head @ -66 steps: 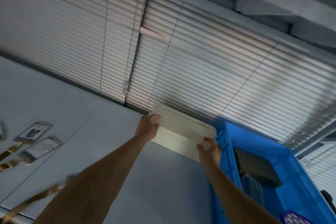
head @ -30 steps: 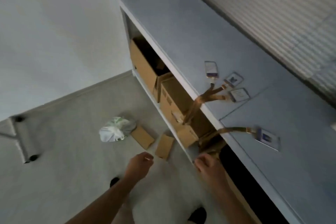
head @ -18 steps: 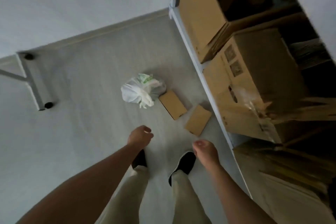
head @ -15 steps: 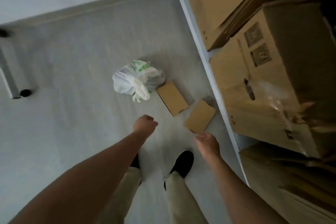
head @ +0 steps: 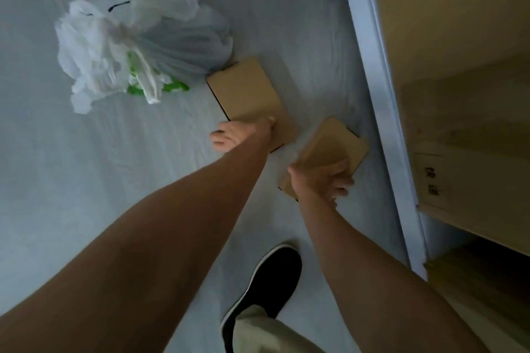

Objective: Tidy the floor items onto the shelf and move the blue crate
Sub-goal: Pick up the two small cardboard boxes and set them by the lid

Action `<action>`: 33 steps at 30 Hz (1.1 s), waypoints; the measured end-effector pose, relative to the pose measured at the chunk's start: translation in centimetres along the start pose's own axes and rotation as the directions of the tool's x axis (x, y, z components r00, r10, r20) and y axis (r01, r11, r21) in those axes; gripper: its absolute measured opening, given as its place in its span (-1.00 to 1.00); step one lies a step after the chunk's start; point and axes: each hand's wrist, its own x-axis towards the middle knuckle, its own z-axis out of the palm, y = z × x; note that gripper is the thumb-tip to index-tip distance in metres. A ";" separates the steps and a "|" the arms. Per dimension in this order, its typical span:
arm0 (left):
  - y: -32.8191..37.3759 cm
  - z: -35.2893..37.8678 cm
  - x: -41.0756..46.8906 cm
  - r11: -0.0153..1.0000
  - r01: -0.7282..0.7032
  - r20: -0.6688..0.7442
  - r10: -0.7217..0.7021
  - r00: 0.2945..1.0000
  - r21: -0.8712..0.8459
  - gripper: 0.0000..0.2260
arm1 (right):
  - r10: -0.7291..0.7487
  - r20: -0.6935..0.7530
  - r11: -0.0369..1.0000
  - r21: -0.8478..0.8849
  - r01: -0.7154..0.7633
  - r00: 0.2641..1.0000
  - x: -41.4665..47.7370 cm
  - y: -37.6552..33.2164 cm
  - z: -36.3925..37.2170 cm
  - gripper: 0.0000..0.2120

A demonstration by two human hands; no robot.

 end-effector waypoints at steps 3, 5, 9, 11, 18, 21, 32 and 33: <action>-0.1 0.0 -0.8 1.000 -0.015 0.007 0.015 1.000 -0.003 -0.17 | -0.124 0.028 0.992 0.013 0.124 0.992 -0.5 0.5 -1.5 0.27; -0.3 0.0 -1.1 0.994 -0.100 -0.007 0.100 0.995 -0.043 -0.24 | -0.210 0.067 0.975 -0.058 0.214 0.975 -0.4 1.2 -2.7 0.25; -0.6 -1.1 -1.6 0.944 -0.319 0.052 0.323 0.945 -0.085 -0.37 | -0.346 0.164 0.925 -0.105 0.365 0.924 -0.4 2.8 -4.2 0.21; -1.5 -2.9 -1.8 0.919 -0.381 0.131 0.392 0.911 -0.104 -0.27 | -0.351 0.276 0.931 0.000 0.365 0.895 -0.9 2.9 -5.3 0.19; -5.5 -16.8 -8.7 0.939 -0.297 0.321 0.340 0.884 -0.177 -0.48 | -0.419 0.478 0.884 0.409 0.226 0.772 -11.6 3.9 -15.2 -0.03; -7.0 -25.5 -15.2 0.938 -0.257 0.413 0.335 0.847 -0.235 -0.48 | -0.518 0.466 0.818 0.514 0.257 0.718 -19.3 4.9 -22.3 -0.11; -11.0 -53.1 -43.7 0.798 -0.350 0.607 0.601 0.521 -0.490 -0.84 | -0.738 0.188 0.552 0.721 0.418 0.648 -48.4 9.5 -46.4 -0.08; -11.0 -54.9 -45.3 0.780 -0.367 0.605 0.625 0.493 -0.506 -0.84 | -0.745 0.162 0.521 0.748 0.412 0.647 -50.4 9.9 -47.8 -0.11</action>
